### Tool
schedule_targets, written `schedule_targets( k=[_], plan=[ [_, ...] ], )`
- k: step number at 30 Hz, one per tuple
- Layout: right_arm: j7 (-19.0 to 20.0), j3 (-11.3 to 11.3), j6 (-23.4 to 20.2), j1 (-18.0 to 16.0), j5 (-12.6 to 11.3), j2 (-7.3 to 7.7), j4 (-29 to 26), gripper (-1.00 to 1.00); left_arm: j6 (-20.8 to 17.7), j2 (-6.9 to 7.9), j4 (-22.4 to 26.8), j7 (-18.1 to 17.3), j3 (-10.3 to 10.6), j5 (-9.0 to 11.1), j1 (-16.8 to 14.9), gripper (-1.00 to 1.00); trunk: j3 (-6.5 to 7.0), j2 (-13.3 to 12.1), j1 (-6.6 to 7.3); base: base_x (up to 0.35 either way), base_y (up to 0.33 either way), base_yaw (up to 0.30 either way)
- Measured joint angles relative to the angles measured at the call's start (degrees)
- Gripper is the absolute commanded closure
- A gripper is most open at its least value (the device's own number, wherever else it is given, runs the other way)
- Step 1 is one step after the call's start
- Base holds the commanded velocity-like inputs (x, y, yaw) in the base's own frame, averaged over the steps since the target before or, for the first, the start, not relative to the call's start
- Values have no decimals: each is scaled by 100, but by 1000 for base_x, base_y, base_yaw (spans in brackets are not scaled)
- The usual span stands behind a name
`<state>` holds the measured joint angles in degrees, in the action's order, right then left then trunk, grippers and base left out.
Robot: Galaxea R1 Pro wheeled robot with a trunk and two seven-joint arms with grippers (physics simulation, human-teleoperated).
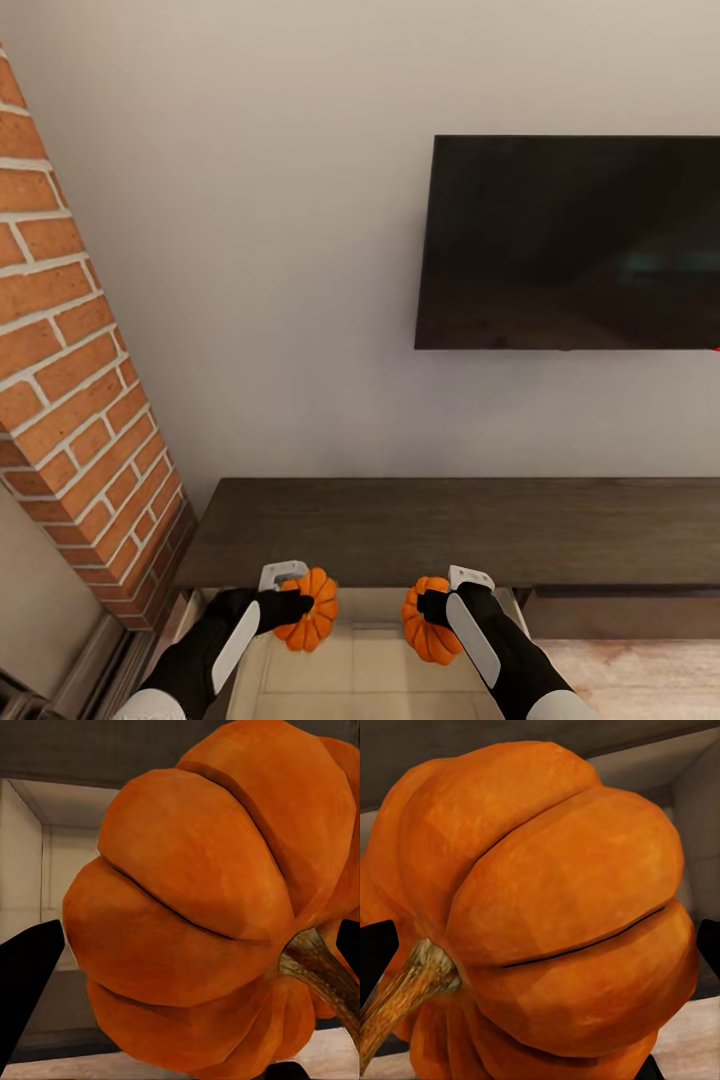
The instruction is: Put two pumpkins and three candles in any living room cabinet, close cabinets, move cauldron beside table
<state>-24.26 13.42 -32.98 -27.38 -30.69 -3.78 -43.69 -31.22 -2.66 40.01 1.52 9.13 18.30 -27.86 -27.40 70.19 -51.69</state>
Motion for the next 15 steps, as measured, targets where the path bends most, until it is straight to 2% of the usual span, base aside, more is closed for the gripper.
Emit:
schedule_targets(
  k=[7, 15],
  plan=[
    [-6, 0, 0, 0, 4, -3, 1, 100, 12, -136, -55, 7, 2, -4, -178, 100, -127, 281, -154, 0, 0, 0],
    [54, 1, 4, -1, 3, 7, -27, 100, 18, -163, -67, 7, 1, -19, -190, 100, -270, 602, -330, 0, 0, 0]
  ],
)
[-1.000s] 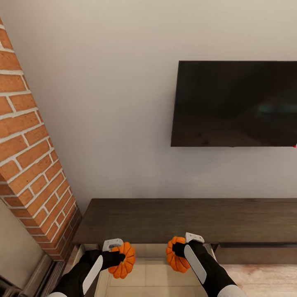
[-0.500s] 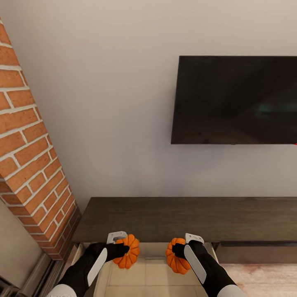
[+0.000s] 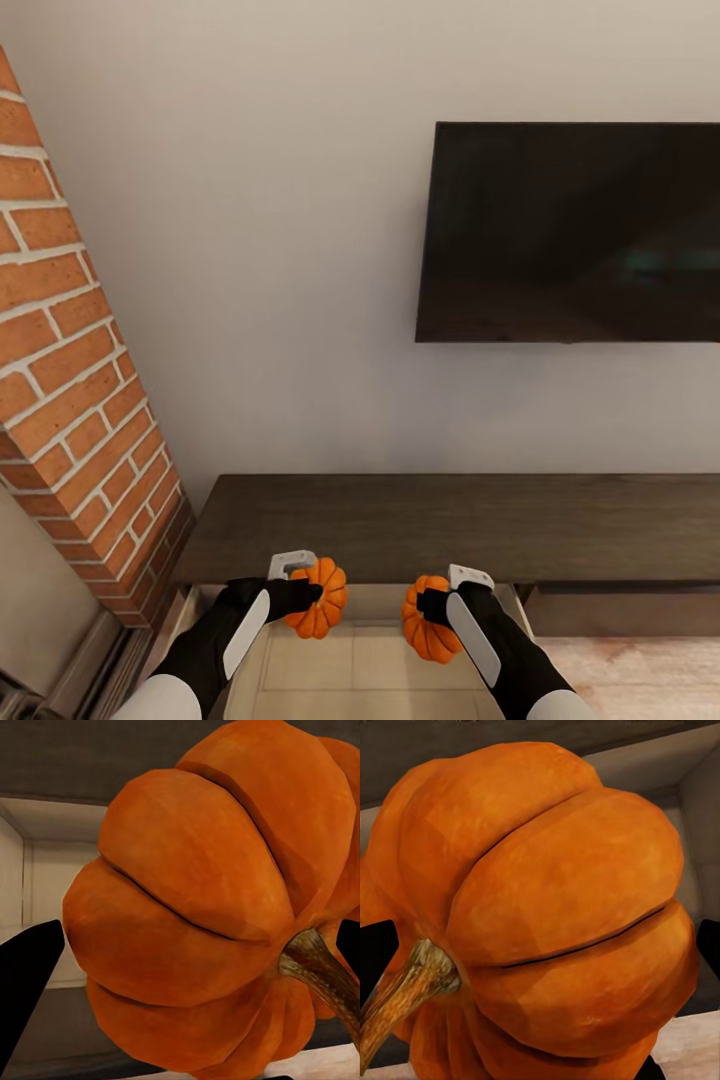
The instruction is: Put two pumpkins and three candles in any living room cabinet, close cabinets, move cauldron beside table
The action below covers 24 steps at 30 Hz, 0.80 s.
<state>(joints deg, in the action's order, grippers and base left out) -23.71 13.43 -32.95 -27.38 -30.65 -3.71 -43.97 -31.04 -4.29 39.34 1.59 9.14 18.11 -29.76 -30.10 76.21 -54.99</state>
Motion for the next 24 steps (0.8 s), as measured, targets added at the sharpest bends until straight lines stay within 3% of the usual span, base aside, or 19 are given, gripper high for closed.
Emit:
schedule_targets(
  k=[24],
  plan=[
    [24, 8, 4, 0, 20, 8, -51, 100, -5, 7, 0, -3, 0, 9, 0, 100, -431, 963, -527, 0, 0, 0]
  ],
)
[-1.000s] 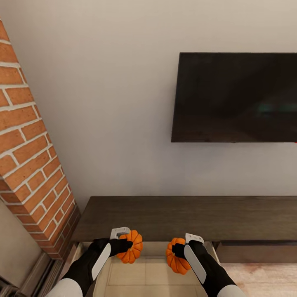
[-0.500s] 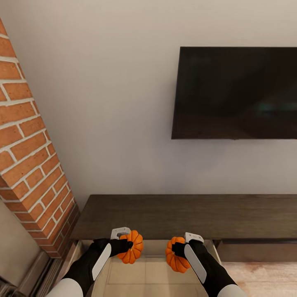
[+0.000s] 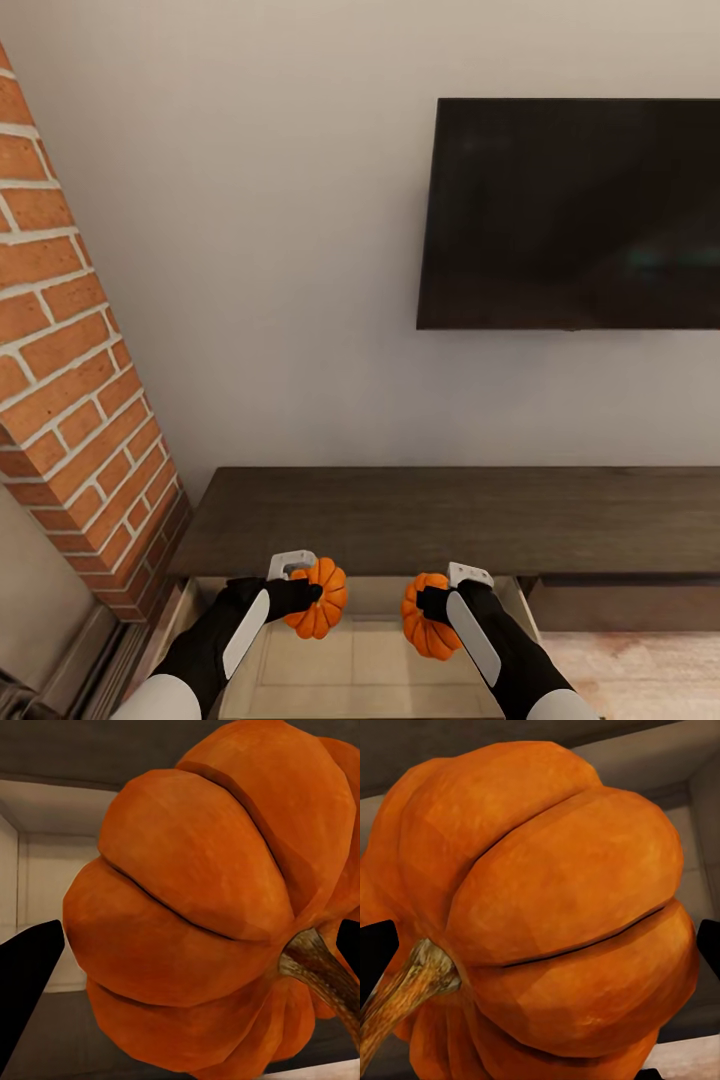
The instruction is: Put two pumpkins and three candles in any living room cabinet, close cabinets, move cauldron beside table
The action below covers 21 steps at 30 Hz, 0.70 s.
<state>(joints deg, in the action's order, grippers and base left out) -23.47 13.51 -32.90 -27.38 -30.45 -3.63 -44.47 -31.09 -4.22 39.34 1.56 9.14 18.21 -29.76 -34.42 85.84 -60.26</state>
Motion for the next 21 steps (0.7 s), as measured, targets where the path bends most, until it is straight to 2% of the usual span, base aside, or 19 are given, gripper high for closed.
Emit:
schedule_targets(
  k=[15, 21],
  plan=[
    [-23, -5, -2, 0, -7, -8, 20, 100, -75, 1, 50, -17, 3, 5, 21, 100, -270, 602, -330, 0, 0, 0],
    [-30, -8, 1, 0, -15, -9, 25, 100, -481, 20, 56, -26, -7, 47, 39, 100, -378, 842, -462, 0, 0, 0]
  ],
)
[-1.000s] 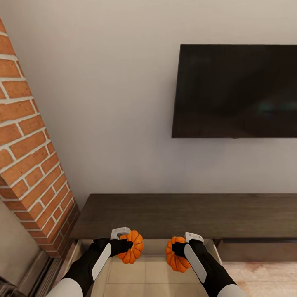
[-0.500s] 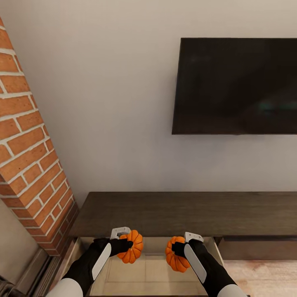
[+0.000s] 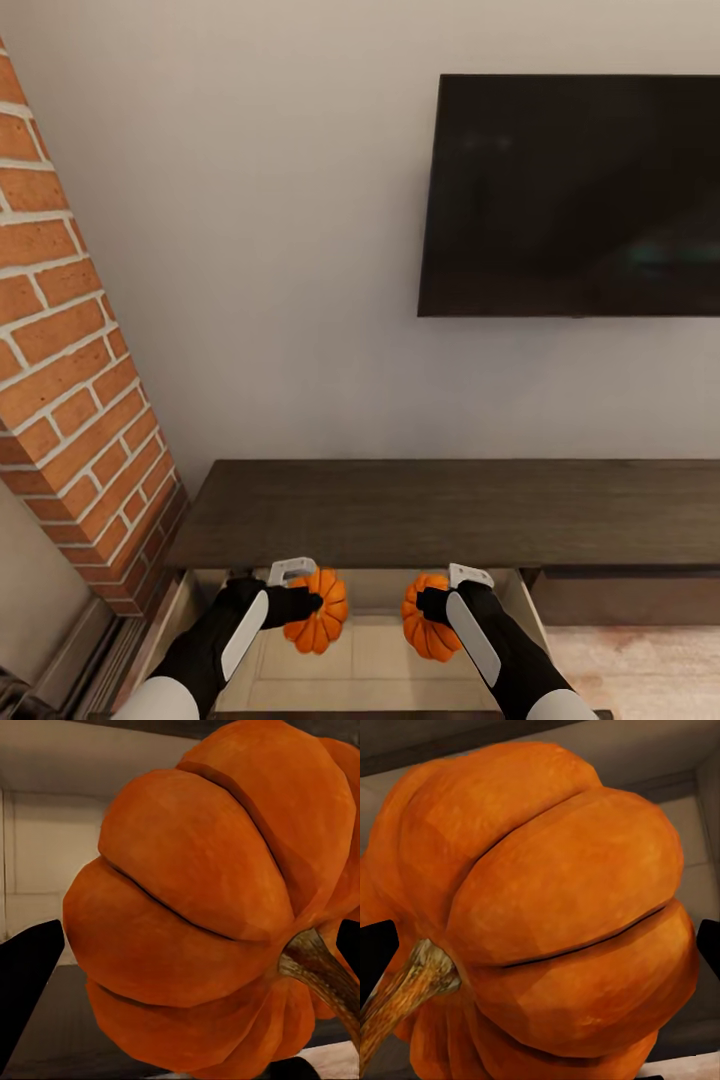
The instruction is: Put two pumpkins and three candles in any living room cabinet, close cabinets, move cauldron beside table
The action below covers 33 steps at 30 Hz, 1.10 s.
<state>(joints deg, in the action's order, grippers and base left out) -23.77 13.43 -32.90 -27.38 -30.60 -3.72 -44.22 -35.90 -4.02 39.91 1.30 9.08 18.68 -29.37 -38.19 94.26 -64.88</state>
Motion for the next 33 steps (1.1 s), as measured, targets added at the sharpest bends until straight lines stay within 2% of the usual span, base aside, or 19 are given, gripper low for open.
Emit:
schedule_targets(
  k=[5, 21, 23, 28, 33],
  plan=[
    [-4, 0, -2, 0, 0, 0, 4, 100, -140, 12, 1, 5, -14, 10, -4, 100, -89, 201, -110, 0, 0, 0],
    [-73, 7, -9, 0, 16, 0, 53, 100, -157, 21, 1, 20, -19, 12, -4, 100, -377, 843, -461, 0, 0, 0],
    [-163, 7, -14, 0, 30, 0, 57, 100, -154, 21, 1, 24, -19, 10, -4, 100, -413, 923, -505, 0, 0, 0],
    [-741, 39, -4, 0, 36, -7, 53, 100, -149, 9, 0, 251, -28, -35, -4, 100, -502, 1123, -615, 0, 0, 0],
    [-883, 104, 18, 0, 19, -9, 53, 100, -124, -14, -8, 461, -38, -29, -4, 100, -592, 1324, -725, 0, 0, 0]
  ],
)
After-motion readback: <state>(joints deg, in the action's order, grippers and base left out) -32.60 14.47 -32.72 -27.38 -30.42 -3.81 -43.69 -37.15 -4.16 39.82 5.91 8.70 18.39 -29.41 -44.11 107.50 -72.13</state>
